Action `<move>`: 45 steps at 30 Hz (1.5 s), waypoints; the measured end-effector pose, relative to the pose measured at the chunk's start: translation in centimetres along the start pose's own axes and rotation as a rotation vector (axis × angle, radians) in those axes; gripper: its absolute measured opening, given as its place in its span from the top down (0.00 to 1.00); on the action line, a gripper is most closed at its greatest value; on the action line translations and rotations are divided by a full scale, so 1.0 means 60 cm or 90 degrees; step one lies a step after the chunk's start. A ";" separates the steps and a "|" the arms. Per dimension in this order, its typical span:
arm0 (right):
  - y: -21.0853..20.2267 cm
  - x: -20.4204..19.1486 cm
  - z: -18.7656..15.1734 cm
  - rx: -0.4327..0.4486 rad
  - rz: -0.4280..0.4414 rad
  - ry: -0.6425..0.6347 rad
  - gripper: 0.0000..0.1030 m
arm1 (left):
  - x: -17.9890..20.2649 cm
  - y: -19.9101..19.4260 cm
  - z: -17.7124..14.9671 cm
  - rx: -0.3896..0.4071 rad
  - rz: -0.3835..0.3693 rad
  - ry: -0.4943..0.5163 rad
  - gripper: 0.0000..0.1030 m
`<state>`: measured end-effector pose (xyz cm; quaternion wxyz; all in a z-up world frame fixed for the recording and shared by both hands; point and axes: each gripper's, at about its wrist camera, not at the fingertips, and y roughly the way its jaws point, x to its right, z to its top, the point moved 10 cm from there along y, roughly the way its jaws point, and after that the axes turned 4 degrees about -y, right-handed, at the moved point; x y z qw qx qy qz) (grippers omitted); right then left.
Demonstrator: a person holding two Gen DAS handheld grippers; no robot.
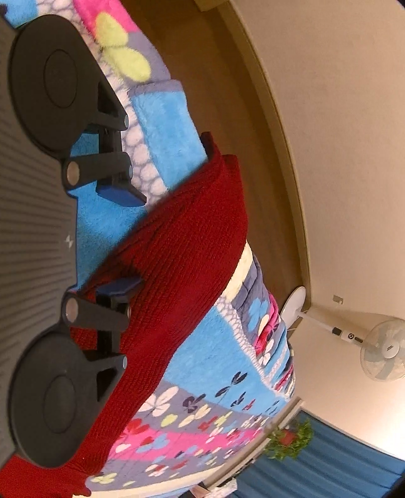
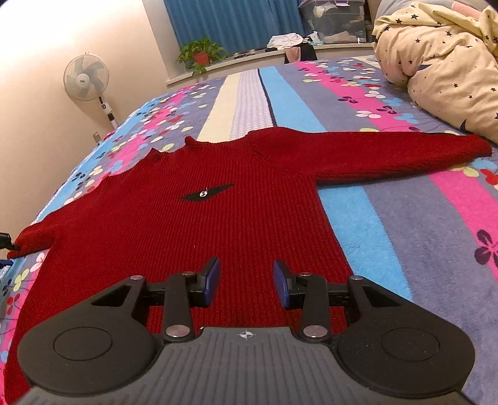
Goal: Fold small clothes
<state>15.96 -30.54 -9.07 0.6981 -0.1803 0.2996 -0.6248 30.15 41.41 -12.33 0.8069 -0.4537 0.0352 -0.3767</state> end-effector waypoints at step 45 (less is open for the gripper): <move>0.009 -0.046 -0.024 -0.001 -0.049 -0.119 0.90 | 0.380 -0.285 -0.255 0.087 -0.397 0.474 0.64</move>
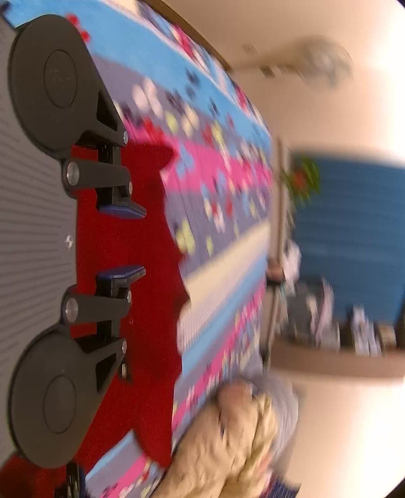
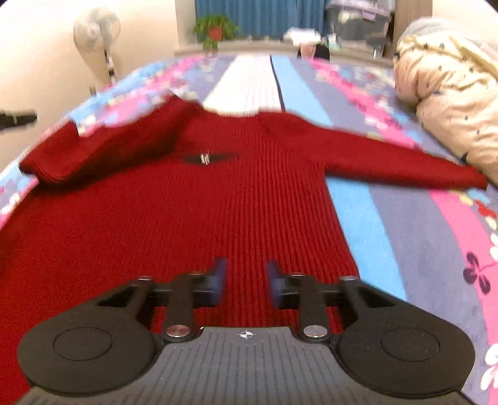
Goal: Fold small clothes
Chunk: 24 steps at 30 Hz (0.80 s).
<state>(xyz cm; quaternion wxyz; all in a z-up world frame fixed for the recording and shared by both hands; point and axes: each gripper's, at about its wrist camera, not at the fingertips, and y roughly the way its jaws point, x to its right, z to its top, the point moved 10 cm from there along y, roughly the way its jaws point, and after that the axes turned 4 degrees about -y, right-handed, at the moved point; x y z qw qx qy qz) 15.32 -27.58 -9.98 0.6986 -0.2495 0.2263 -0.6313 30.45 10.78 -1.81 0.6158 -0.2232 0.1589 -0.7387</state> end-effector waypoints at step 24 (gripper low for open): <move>0.220 -0.056 0.213 0.046 -0.091 0.252 0.88 | -0.217 -0.019 -0.020 -0.095 0.115 -0.139 0.64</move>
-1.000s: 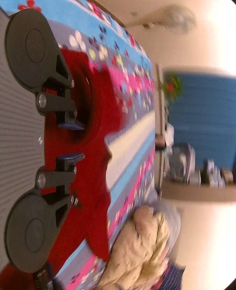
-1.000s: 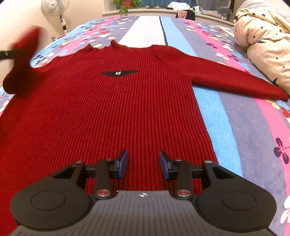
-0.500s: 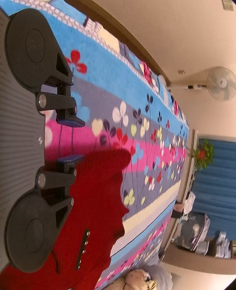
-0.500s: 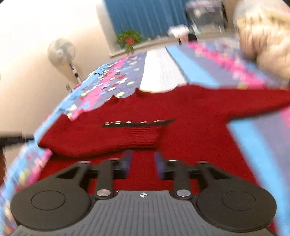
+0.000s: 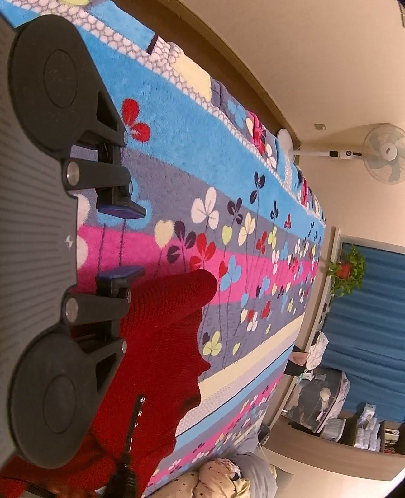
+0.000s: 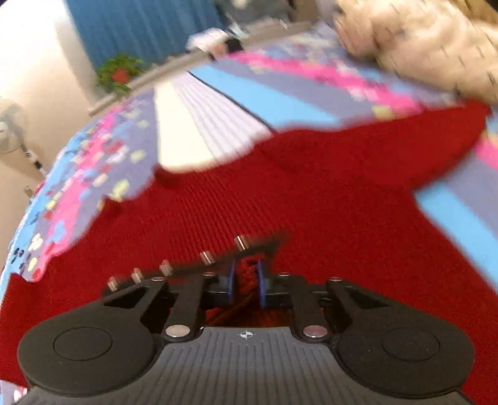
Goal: Fold small clothes
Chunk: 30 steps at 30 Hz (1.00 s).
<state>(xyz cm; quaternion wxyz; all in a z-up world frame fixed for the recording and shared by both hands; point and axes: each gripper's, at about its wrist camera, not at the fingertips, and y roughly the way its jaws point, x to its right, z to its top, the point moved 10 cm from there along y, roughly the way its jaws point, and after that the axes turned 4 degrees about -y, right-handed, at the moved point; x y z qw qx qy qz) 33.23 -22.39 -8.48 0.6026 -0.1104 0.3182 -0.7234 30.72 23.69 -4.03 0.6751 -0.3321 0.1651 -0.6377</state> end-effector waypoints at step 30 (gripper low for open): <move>-0.155 0.261 -0.159 -0.183 0.056 -0.228 0.48 | 0.157 -0.008 -0.135 -0.019 -0.048 0.218 0.58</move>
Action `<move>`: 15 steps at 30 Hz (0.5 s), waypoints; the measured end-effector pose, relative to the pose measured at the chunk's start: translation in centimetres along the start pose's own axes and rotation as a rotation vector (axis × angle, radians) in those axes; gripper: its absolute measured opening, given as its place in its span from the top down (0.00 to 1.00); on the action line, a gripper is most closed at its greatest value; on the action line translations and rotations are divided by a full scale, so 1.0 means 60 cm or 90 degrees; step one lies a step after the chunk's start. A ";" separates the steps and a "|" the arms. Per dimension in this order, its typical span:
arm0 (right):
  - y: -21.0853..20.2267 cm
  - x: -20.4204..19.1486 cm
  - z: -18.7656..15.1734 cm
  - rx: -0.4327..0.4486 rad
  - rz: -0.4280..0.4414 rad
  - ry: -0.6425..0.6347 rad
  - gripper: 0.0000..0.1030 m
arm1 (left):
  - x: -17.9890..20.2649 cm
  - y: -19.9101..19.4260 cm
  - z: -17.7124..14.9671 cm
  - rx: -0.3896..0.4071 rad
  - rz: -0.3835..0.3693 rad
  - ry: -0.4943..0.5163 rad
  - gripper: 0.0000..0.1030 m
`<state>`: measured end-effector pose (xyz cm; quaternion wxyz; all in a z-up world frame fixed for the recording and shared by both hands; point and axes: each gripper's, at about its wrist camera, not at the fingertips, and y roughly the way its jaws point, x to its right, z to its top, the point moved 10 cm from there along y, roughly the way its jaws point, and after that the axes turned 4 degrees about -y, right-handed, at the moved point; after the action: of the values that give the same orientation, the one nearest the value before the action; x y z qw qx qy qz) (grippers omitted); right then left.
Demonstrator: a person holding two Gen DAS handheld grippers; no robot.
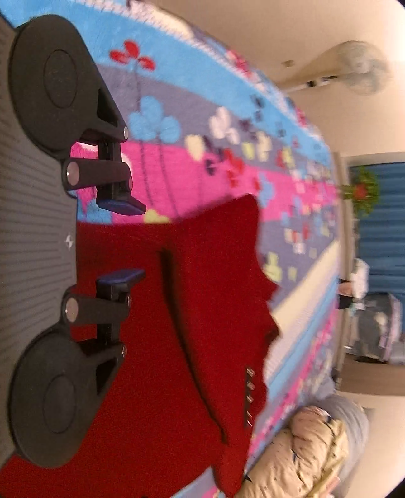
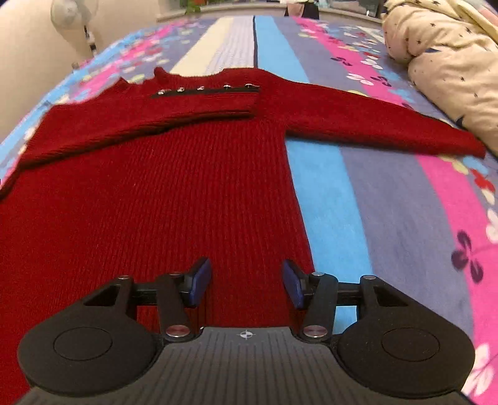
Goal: Fold small clothes
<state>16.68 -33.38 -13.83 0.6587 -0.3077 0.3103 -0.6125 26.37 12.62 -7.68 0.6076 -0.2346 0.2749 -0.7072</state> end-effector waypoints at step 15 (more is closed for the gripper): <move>-0.066 0.024 0.056 0.130 0.020 0.029 0.50 | 0.283 -0.147 0.020 0.093 0.027 -0.071 0.37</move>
<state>16.97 -34.99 -8.68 0.6888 -0.2203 0.2661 -0.6374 18.15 -3.33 -0.85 0.6525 -0.2229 0.1934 -0.6980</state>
